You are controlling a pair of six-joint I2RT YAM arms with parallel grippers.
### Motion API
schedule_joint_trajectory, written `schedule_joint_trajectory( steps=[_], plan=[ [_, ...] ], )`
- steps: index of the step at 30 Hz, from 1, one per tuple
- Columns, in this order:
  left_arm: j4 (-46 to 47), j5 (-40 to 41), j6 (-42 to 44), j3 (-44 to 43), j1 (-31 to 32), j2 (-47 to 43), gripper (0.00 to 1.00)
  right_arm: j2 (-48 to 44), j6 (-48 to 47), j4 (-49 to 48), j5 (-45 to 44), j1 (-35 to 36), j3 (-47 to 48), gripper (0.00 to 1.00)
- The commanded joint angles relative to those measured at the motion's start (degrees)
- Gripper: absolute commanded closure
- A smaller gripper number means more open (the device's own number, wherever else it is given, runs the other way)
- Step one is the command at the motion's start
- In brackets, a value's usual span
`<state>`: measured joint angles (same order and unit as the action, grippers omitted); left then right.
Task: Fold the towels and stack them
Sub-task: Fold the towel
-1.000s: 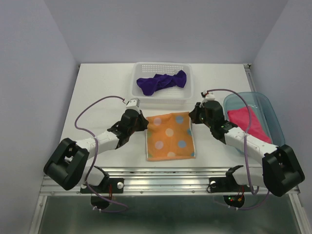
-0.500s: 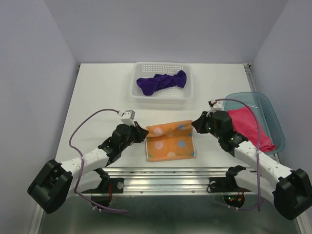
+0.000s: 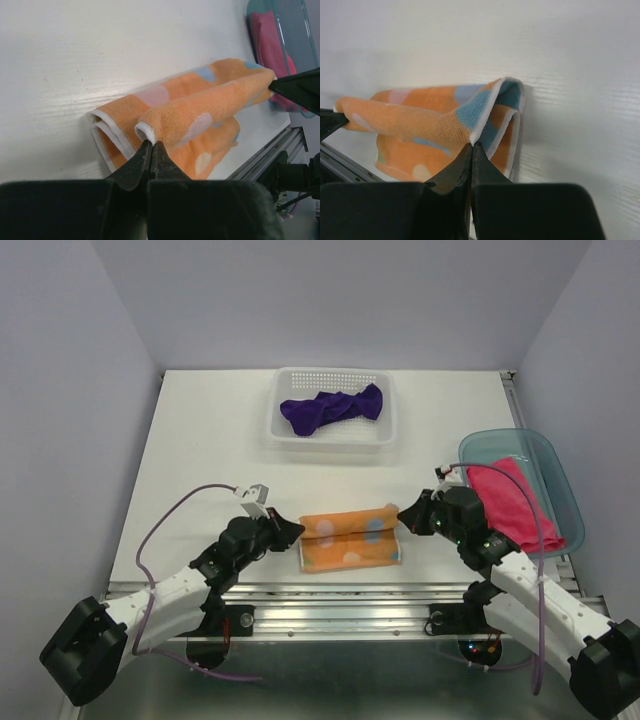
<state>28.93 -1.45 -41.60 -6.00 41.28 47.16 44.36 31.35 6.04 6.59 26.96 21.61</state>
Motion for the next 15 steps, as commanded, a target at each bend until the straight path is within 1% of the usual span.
schedule_joint_trajectory(
  steps=[1, 9, 15],
  plan=[
    [2.19, -1.53, -1.99, 1.16, 1.35, -2.15, 1.0, -2.51, 3.01, 1.25, 4.83, -0.33, -2.79, 0.99],
    [1.4, -0.22, -5.06, 2.75, 3.98, -3.04, 1.0, -6.03, 5.12, 5.64, 3.96, -0.33, -3.85, 0.99],
    [-1.76, 1.01, -7.35, 3.62, 5.13, -4.79, 1.0, -8.67, 6.79, 8.54, 5.01, -0.33, -5.34, 0.99]
  ],
)
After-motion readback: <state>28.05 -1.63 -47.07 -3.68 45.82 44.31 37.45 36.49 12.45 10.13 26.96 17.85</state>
